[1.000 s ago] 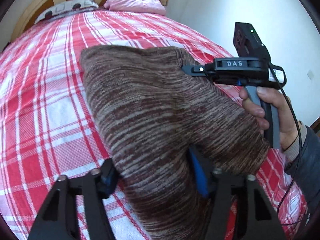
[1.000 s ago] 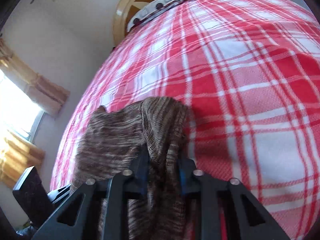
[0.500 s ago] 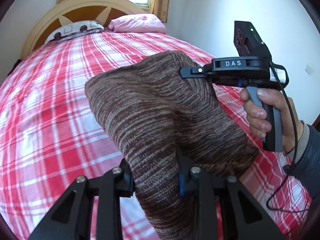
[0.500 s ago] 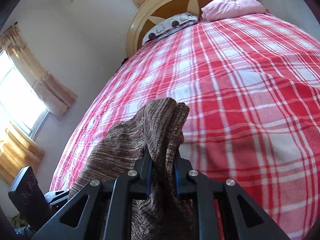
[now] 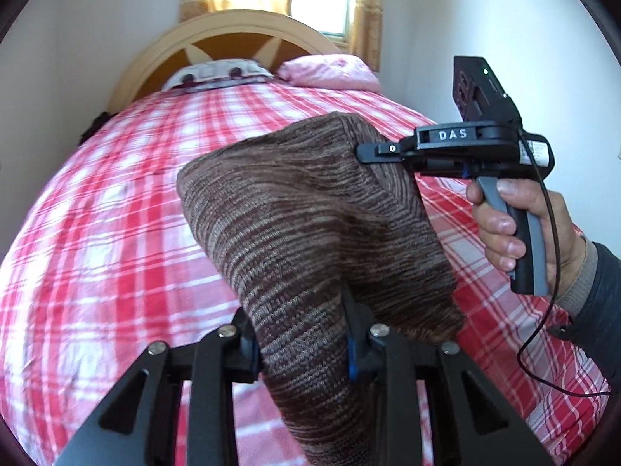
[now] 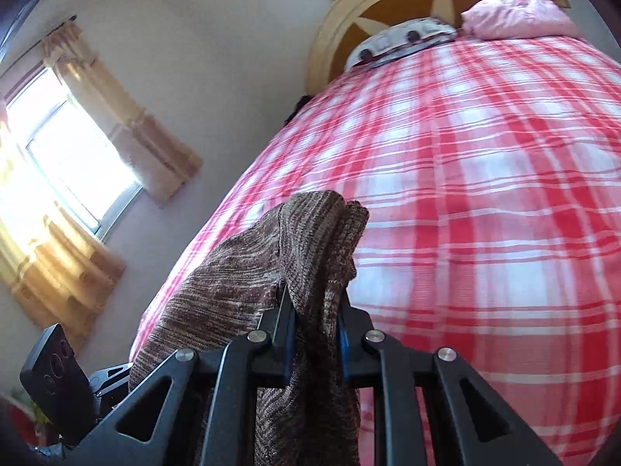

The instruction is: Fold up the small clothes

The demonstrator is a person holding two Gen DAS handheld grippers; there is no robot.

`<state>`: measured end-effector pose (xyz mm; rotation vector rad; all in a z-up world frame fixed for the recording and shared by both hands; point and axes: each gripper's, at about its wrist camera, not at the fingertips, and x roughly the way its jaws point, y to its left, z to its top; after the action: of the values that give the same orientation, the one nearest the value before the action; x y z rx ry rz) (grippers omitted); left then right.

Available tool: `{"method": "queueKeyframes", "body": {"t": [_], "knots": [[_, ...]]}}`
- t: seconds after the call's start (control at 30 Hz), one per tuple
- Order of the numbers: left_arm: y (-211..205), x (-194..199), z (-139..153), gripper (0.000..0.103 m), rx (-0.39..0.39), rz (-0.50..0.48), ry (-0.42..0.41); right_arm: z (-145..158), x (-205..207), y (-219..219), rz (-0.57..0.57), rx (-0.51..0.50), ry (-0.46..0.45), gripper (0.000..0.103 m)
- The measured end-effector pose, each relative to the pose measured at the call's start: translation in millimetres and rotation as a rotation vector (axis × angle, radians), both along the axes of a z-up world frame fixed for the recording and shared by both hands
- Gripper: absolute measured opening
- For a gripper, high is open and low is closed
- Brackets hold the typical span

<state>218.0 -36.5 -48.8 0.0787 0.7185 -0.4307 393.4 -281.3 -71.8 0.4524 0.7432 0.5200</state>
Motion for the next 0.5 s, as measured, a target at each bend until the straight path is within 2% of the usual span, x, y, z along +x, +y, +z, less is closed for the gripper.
{"method": "queueKeyframes", "body": {"t": [0.3,0.5], "knots": [[85.8,-35.6,3.5,0.031,-0.025,0.146,-0.028,12.1,-3.6,104.3,0.130,0.038,-0.027,0.017],[128.9,-55.5,-7.0,0.031,-0.031,0.230,-0.013,4.4,0.7,170.0,0.211,0.045,-0.011,0.017]]}}
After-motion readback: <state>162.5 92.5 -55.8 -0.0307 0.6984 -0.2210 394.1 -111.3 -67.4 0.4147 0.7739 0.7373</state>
